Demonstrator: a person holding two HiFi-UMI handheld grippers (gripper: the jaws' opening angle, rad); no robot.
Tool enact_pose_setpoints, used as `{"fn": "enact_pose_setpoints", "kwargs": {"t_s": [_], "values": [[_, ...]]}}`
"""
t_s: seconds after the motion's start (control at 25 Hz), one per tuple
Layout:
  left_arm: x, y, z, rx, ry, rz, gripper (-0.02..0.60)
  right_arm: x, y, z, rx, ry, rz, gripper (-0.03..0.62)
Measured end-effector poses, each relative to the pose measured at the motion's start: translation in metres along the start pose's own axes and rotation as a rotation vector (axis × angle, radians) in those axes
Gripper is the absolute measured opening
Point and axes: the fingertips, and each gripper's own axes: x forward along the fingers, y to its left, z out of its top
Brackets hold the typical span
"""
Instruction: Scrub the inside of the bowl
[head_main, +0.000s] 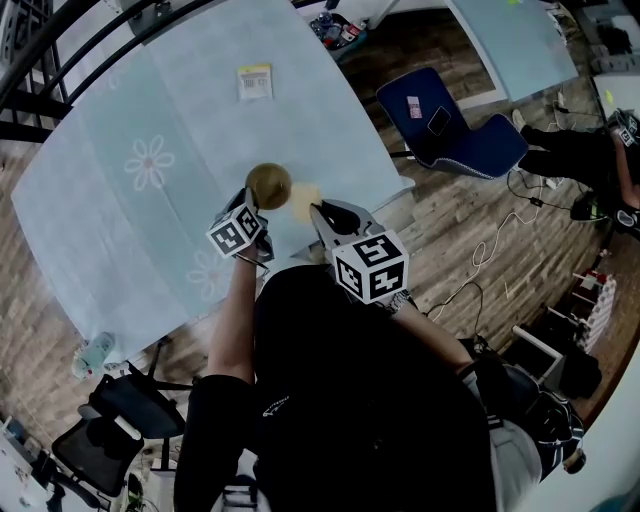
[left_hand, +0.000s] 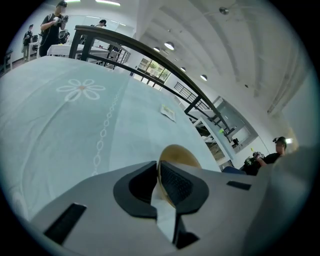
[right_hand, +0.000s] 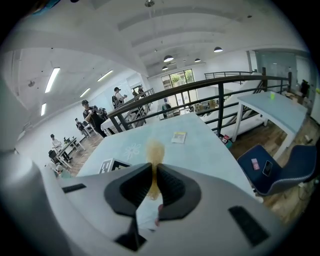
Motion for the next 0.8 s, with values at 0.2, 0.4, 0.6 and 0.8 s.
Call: {"fn": "enact_pose_setpoints", "kwargs": {"t_s": [0.2, 0.4, 0.6, 0.8], "values": [[-0.008, -0.008, 0.006, 0.022, -0.038, -0.010, 0.115, -0.003, -0.002, -0.005, 0.011, -0.004, 0.012, 0.038], [-0.019, -0.004, 0.004, 0.060, -0.061, 0.047, 0.163, -0.012, -0.008, -0.009, 0.018, -0.016, 0.030, 0.038], [-0.050, -0.004, 0.005, 0.062, -0.154, 0.152, 0.167, -0.025, -0.018, -0.015, 0.002, -0.027, 0.071, 0.038], [-0.094, -0.048, 0.013, 0.108, -0.304, 0.190, 0.034, -0.037, -0.035, -0.007, -0.029, -0.049, 0.124, 0.038]]}}
